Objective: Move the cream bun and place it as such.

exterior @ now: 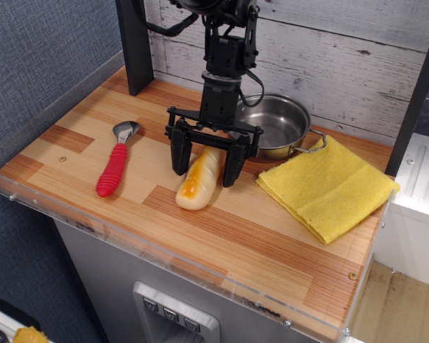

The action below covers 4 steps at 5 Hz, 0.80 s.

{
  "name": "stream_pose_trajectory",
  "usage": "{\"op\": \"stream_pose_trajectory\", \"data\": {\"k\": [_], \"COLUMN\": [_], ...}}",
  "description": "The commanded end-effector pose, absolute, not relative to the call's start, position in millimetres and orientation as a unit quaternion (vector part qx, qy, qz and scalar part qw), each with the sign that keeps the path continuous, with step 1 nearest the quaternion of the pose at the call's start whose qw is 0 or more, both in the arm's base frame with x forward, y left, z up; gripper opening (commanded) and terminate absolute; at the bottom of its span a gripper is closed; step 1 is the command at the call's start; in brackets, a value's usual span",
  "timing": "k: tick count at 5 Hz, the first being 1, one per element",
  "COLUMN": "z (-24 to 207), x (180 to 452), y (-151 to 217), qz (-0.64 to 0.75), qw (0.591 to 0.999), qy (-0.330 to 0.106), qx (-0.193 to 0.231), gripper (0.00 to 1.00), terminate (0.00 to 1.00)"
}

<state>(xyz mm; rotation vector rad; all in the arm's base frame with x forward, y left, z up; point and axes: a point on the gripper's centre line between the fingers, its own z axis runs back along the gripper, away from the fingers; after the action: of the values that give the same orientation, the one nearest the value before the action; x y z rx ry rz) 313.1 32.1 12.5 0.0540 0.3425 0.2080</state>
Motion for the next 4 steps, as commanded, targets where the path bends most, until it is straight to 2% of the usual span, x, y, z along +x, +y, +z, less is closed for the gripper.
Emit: {"op": "stream_pose_trajectory", "data": {"k": [1,2,4], "z": [115.7,118.6,89.3], "x": [308.3,307.6,329.0], "y": [-4.7,-23.2,-55.3], "qz": [0.026,0.019,0.031], "qw": [0.997,0.995,0.996], "qy": [-0.057,-0.086,-0.069], "qx": [0.038,0.04,0.047], "gripper": [1.0,1.0,1.0], "terminate": [0.0,0.0,0.0]}}
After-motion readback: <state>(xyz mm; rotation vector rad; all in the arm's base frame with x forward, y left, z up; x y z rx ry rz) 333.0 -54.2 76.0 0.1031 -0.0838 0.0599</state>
